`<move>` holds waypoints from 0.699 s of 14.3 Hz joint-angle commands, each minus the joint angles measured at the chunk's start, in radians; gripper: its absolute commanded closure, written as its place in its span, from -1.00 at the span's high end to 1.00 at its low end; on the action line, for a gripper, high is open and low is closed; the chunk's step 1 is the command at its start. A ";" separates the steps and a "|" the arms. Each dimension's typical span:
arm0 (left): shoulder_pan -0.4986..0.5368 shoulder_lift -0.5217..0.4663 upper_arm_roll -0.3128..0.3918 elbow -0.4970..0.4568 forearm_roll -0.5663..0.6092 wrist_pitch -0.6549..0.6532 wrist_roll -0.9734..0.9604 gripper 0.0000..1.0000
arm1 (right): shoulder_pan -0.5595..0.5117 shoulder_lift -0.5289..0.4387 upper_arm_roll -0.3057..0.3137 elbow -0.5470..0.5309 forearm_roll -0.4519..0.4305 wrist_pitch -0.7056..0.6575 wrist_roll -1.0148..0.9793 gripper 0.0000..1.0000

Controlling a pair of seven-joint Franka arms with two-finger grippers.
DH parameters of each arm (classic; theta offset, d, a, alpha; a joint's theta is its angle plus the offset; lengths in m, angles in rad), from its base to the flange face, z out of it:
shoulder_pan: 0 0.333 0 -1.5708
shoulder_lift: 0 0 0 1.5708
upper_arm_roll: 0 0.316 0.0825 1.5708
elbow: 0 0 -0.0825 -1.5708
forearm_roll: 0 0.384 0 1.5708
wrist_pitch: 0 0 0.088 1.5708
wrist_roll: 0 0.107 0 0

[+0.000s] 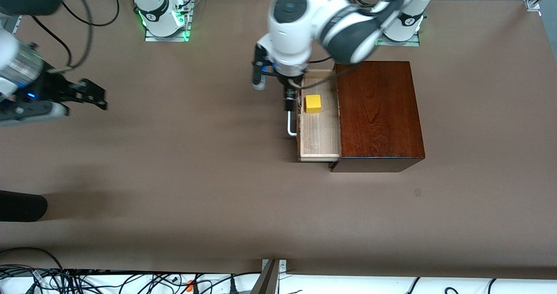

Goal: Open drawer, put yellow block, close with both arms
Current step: 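Move the left gripper to the drawer front while the right gripper retracts, then push the drawer shut with the left gripper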

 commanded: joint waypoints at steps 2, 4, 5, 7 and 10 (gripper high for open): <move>-0.061 0.140 0.019 0.105 0.078 -0.003 0.059 1.00 | 0.001 -0.040 -0.036 -0.050 0.013 0.000 0.010 1.00; -0.060 0.164 0.025 0.100 0.099 0.017 0.057 1.00 | 0.001 -0.037 -0.042 -0.049 0.012 0.010 0.010 1.00; -0.060 0.172 0.039 0.097 0.099 0.020 0.056 1.00 | 0.003 -0.034 -0.042 -0.047 0.010 0.019 0.010 1.00; -0.057 0.172 0.060 0.092 0.103 0.017 0.056 1.00 | 0.007 -0.031 -0.031 -0.047 0.010 0.034 0.010 1.00; -0.048 0.171 0.083 0.071 0.109 -0.003 0.057 1.00 | 0.012 0.000 -0.029 -0.014 0.021 0.031 -0.008 1.00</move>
